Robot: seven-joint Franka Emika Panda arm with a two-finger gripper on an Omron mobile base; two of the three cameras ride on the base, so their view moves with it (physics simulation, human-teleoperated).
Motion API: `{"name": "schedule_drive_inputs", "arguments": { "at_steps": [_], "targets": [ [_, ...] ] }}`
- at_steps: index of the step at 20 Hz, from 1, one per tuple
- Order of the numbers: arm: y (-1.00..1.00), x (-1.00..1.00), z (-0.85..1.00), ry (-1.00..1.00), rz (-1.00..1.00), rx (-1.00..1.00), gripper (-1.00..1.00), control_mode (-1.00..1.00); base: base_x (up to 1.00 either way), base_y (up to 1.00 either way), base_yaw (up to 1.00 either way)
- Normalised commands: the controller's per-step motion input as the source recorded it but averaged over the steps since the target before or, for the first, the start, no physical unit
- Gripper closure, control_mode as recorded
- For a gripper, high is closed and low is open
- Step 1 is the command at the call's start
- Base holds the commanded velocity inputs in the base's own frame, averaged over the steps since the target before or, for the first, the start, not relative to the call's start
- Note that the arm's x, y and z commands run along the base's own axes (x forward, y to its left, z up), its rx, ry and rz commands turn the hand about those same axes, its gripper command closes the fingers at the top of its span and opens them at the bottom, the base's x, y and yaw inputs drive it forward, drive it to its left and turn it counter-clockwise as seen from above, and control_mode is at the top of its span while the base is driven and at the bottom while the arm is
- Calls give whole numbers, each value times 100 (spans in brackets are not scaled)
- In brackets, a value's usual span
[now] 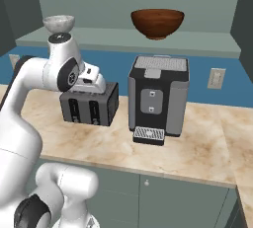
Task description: Take the smaller bowl and place it next to the appetizer plate on the dining counter , and place the larger bowl next to the plate with cooked food.
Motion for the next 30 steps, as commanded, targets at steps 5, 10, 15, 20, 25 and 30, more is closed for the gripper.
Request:
{"name": "schedule_drive_inputs", "arguments": {
  "at_steps": [5,10,15,20,25,30],
  "targets": [
    [-13,-20,49,-25,-10,0,-100,-100,0,0,0],
    [-23,-7,52,-24,-14,9,-100,-100,0,0,0],
    [-26,-3,42,-31,-12,3,-100,-100,0,0,0],
    [-19,-1,32,-16,-12,7,-100,-100,0,0,0],
    [-28,0,49,-7,-5,11,-100,-100,0,0,0],
    [-30,0,62,-2,-5,15,-100,-100,0,0,0]
  ]
}}
